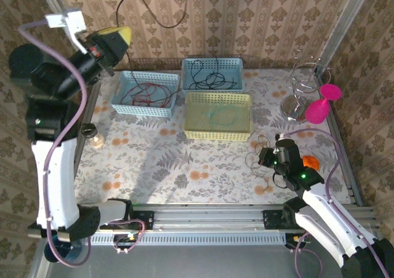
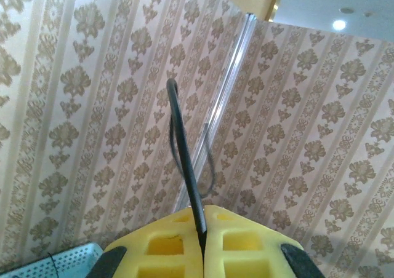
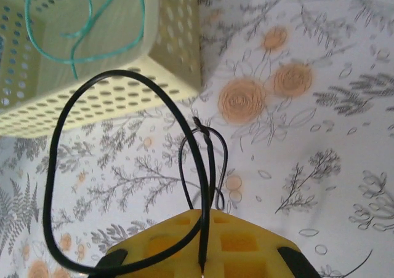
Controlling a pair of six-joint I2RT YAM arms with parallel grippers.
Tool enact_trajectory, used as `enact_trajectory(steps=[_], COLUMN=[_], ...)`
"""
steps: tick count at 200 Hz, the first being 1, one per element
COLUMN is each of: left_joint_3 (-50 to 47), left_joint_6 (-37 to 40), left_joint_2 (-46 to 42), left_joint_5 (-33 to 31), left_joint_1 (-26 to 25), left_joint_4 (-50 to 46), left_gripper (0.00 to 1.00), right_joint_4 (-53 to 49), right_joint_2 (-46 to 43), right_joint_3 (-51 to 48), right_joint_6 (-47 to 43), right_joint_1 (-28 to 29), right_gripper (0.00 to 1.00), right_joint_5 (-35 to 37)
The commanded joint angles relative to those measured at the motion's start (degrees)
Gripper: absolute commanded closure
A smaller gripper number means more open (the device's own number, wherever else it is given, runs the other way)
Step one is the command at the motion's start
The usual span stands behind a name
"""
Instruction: Untangle the cables
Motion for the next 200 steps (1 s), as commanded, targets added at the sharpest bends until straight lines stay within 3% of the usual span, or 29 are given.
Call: enact_trajectory(steps=[1,43,88,155,200], left_joint_3=[-1.0,3.1,14.3,44.4,37.9], left_joint_6=[-4.0,7.6,14.8,13.2,13.2], left_joint_2=[4.9,16.5,33.5,62.8,67.5], left_joint_5=[1.8,-1.8,-0.7,-1.8,-1.8], left_joint_1=[-1.4,-8.5,-10.0,-10.1,-10.1], left_joint_4=[8.5,14.1,15.9,14.5,16.6], left_gripper=[1.0,1.0,1.0,1.0,1.0], right_joint_4=[2.7,4.3,6.5,5.8,7.2], right_joint_2=[-0.1,0.0,0.1,1.1,2.5], right_joint_3=[-0.6,-1.1,-2.2,-2.1,-3.0], right_joint_6=[1.4,1.7,1.6,-1.0,-1.1], right_joint_1=[0.8,2.2,2.5,2.5,2.5], right_gripper=[1.0,1.0,1.0,1.0,1.0], right_joint_5=[-3.6,-4.7,-7.0,-6.2,-5.9])
